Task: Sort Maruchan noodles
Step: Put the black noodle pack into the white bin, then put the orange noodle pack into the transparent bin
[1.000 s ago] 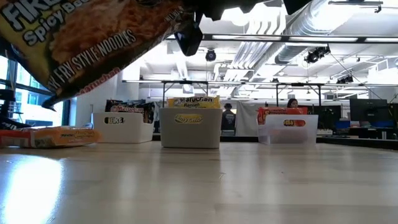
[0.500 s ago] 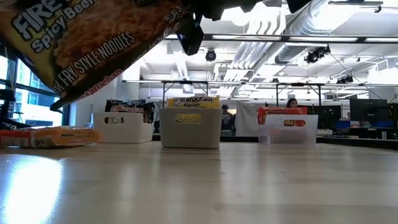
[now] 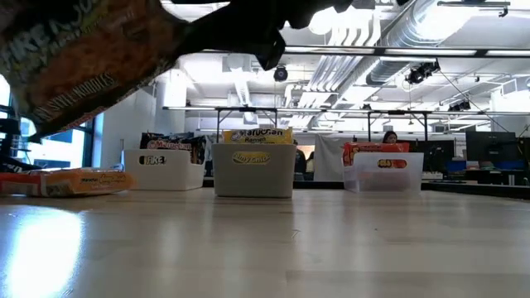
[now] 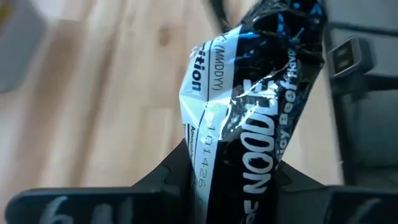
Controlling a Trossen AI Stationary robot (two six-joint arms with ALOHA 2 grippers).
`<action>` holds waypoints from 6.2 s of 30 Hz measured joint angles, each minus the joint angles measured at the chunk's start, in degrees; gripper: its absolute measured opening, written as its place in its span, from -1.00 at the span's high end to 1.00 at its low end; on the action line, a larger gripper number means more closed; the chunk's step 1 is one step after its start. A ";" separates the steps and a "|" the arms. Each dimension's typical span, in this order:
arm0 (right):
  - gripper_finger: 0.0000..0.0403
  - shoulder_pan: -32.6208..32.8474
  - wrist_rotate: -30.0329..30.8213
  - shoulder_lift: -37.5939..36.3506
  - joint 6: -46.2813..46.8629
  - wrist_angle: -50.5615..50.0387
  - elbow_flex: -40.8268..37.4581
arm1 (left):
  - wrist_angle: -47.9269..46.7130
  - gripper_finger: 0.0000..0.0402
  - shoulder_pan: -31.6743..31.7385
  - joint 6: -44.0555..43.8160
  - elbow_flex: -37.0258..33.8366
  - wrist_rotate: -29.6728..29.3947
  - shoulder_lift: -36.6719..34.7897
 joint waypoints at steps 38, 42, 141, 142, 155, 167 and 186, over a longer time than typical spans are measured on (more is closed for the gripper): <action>1.00 -2.90 -1.06 -1.40 -11.75 5.44 -10.62 | -38.88 0.60 69.51 73.47 21.17 12.78 0.81; 1.00 -2.20 -1.06 -1.38 -11.77 5.41 -10.62 | -38.91 0.60 73.50 76.73 25.18 12.66 7.03; 1.00 -2.85 -0.08 -1.34 -5.31 2.85 -10.61 | -19.43 0.19 80.45 69.64 17.51 13.06 2.79; 1.00 -2.74 0.28 -1.34 -5.67 2.89 -10.62 | -19.48 0.22 79.91 68.60 17.14 13.03 1.55; 1.00 -0.59 6.92 -1.34 -9.55 4.03 -10.60 | -13.55 0.62 63.26 51.17 3.21 13.24 -16.79; 1.00 -0.59 7.20 -1.34 -9.72 3.99 -10.62 | -17.35 0.86 35.94 28.70 -6.45 4.77 -21.36; 1.00 -0.52 6.99 -1.34 -7.86 2.68 -10.62 | -23.11 0.26 14.60 6.79 -9.99 -3.07 3.53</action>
